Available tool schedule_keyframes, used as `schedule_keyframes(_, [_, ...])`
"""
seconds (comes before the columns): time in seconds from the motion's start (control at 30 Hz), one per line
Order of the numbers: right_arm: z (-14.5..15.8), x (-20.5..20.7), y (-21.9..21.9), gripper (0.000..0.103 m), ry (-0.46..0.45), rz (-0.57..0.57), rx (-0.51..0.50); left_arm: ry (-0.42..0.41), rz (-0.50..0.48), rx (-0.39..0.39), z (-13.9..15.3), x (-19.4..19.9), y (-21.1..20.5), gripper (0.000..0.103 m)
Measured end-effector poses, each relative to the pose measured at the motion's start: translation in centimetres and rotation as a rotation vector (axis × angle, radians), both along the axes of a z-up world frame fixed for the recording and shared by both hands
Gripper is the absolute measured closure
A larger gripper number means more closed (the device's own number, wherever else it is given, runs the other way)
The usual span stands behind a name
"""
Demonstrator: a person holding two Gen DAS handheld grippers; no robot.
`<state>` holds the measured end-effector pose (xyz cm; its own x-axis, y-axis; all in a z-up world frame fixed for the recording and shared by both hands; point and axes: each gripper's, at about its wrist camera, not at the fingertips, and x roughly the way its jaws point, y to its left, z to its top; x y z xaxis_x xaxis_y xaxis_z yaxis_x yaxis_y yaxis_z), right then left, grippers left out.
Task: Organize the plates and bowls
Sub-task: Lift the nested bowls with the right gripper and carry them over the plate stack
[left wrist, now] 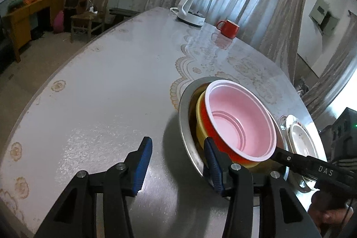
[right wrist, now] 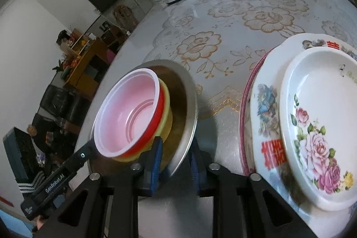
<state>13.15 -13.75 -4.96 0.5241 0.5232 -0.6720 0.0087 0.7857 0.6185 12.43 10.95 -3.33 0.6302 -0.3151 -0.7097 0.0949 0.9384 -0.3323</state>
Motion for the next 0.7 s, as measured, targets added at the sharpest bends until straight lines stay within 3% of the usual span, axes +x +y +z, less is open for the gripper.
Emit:
schedule_keyframes(0.2, [0.4, 0.3, 0.2, 0.085, -0.015, 0.003, -0.029, -0.019, -0.05, -0.011, 0.2, 0.0, -0.2, 0.064])
schedule_keyframes(0.3, [0.6, 0.4, 0.4, 0.086, -0.021, 0.026, -0.024, -0.037, -0.099, -0.003, 0.6, -0.4, -0.9, 0.08])
schedule_keyframes(0.37, [0.6, 0.7, 0.6, 0.086, -0.03, 0.028, -0.033, -0.053, -0.104, 0.036, 0.7, -0.6, -1.4, 0.079])
schedule_keyframes(0.5, [0.5, 0.5, 0.7, 0.086, -0.042, 0.025, -0.036, -0.056, -0.107, -0.027, 0.4, -0.7, -0.8, 0.08])
schedule_keyframes(0.7, [0.6, 0.2, 0.9, 0.085, -0.055, 0.029, -0.054, -0.078, -0.122, -0.049, 0.5, -1.3, -0.9, 0.08])
